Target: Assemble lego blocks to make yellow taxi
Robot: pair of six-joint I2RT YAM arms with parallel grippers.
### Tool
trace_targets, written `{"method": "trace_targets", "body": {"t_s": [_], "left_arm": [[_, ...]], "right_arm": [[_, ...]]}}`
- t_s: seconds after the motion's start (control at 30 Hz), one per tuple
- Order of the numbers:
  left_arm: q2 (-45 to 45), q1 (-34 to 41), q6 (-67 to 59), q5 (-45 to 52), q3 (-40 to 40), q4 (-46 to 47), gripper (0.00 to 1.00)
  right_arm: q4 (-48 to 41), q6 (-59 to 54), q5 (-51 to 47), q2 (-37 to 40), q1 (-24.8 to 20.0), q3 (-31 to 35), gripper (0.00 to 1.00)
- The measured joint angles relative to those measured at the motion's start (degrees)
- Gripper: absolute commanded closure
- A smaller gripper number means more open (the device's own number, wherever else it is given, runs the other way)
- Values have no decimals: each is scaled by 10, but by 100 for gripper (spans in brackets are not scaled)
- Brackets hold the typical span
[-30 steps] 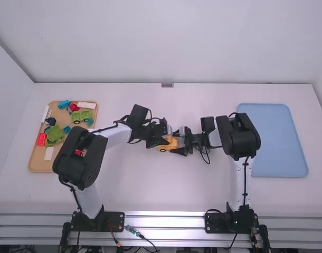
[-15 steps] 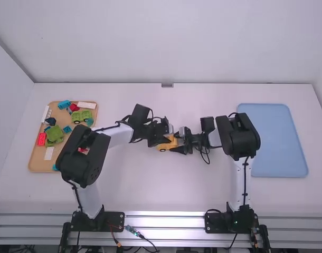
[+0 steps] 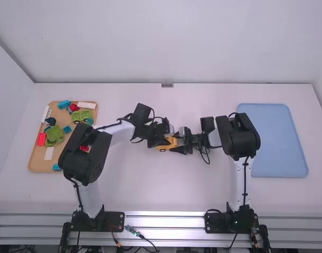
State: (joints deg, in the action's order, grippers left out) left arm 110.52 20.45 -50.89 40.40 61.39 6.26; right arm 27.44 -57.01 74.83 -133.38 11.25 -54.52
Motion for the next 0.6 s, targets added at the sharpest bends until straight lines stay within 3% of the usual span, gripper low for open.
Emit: {"method": "trace_targets", "body": {"t_s": [0.6], "left_arm": [[21,22,2,-25,18,-12,99]], "right_arm": [[0,1,-2,0,-6,0,41]]}}
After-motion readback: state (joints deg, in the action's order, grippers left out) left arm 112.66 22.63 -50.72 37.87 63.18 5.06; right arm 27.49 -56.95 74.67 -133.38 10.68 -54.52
